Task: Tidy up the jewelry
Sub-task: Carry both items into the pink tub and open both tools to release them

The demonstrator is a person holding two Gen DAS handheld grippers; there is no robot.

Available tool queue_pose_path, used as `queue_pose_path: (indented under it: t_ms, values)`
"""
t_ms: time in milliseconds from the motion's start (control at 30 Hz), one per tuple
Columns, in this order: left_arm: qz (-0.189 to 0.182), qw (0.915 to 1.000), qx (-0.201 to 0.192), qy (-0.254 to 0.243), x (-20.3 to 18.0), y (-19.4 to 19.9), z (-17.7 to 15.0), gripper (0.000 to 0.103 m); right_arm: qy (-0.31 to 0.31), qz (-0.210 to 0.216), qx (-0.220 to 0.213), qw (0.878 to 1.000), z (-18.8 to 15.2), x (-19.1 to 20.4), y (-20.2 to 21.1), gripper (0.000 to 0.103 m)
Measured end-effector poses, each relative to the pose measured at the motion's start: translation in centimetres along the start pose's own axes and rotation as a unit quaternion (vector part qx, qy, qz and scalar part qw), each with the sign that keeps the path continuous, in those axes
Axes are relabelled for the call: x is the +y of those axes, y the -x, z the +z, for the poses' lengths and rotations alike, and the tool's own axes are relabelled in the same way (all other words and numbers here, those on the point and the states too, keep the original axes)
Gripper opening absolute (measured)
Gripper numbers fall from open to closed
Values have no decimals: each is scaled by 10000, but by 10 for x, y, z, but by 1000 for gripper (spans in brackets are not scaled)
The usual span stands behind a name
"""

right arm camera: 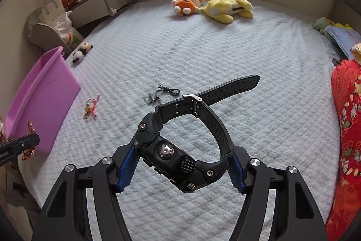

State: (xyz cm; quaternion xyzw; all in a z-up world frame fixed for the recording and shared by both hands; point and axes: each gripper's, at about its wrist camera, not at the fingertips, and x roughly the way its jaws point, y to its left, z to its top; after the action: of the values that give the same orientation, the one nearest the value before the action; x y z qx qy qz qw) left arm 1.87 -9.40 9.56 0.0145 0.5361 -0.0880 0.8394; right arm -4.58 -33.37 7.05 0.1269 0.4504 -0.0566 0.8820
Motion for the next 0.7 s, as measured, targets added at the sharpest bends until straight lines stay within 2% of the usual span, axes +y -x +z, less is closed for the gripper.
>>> queue_pose_path:
  t_ms: [200,367,500,700]
  values:
    - [17,9990,-350,276,40,68,31,10,388,553,-157,9976,45,62,47,66]
    - [60,9971,-619,436,98,102,65,10,593,986,-381,9926,83,129,62,66]
    - [198,9958,-773,440,150,111,94,10,640,1219,-470,9894,111,192,57,66]
    - [319,9962,-729,345,230,94,135,10,871,1545,-268,9838,142,301,23,66]
